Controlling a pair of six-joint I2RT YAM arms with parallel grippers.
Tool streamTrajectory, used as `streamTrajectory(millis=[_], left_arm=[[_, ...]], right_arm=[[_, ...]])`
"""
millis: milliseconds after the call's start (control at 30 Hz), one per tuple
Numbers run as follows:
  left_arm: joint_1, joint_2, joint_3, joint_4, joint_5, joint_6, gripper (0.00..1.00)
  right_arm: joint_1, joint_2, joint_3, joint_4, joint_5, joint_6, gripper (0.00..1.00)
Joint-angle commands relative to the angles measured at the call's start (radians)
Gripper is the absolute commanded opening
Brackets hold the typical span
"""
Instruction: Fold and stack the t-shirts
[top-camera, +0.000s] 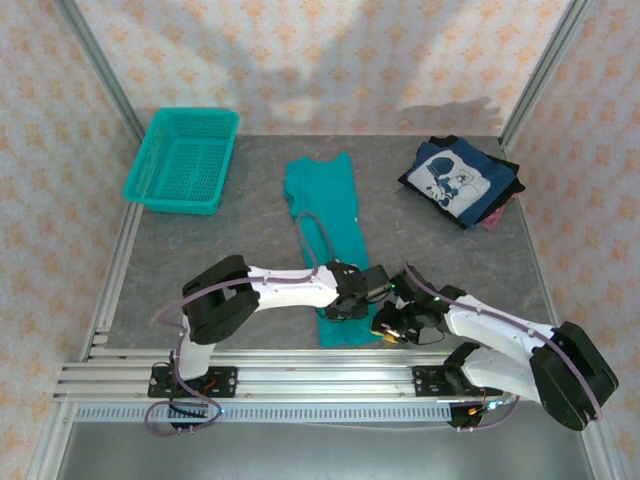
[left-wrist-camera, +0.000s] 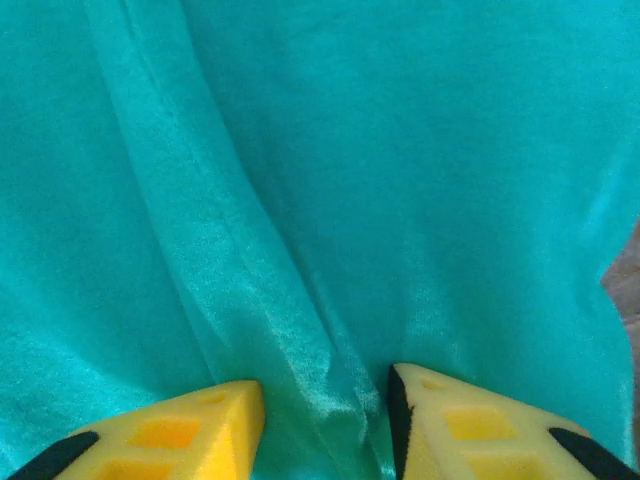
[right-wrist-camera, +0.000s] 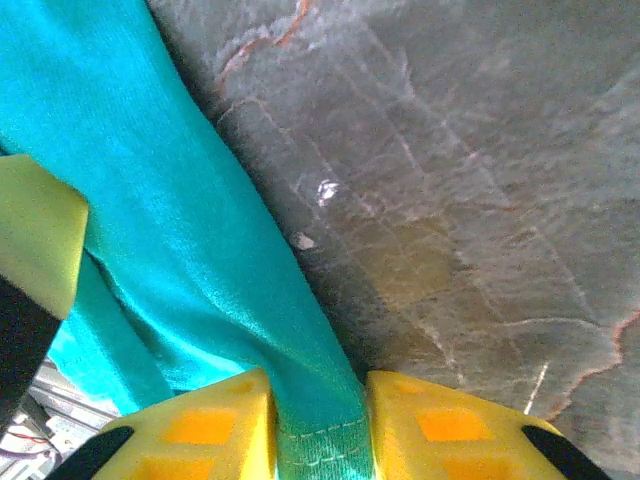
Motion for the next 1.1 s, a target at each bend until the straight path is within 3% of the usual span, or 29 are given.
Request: streamTrajectory(millis=[0,200,400,567,700,833,1067], left_arm=[[0.000,0.014,0.012,-0.051,0.022,0.009,0.33],[0.002,-0.107,-0.109,-0.059,-0.009,-0.015,0.16],[-0.007,-0.221,-0.217,-0.016,-0.020,-0.029,0.13],[-0.032,-0.298,-0.277,-0.008,-0.058,-0.070,0.20],[-0.045,-0.364,-0.342,0.021,-0.098,-0.151,0.38],[-0.051,-0.405,-0.408,0.125,-0.116,-0.205,0.42],[-0.056,-0.351,-0.460,0.310,-0.039,-0.226,0.40]], right_arm=[[0.003,0.002,-0.027,0.060,0.083,0.008,0.29],[0.002,0.000,-0.027,0.051,0.090,0.009,0.28],[0.001,0.012,-0.030,0.054,0.100,0.014,0.26],[0.001,0.031,-0.021,0.067,0.089,0.016,0.25],[0.001,0.017,-0.019,0.069,0.090,0.021,0.27],[0.001,0.014,-0.018,0.077,0.086,0.025,0.28],[0.001,0.026,-0.016,0.079,0.083,0.018,0.28]])
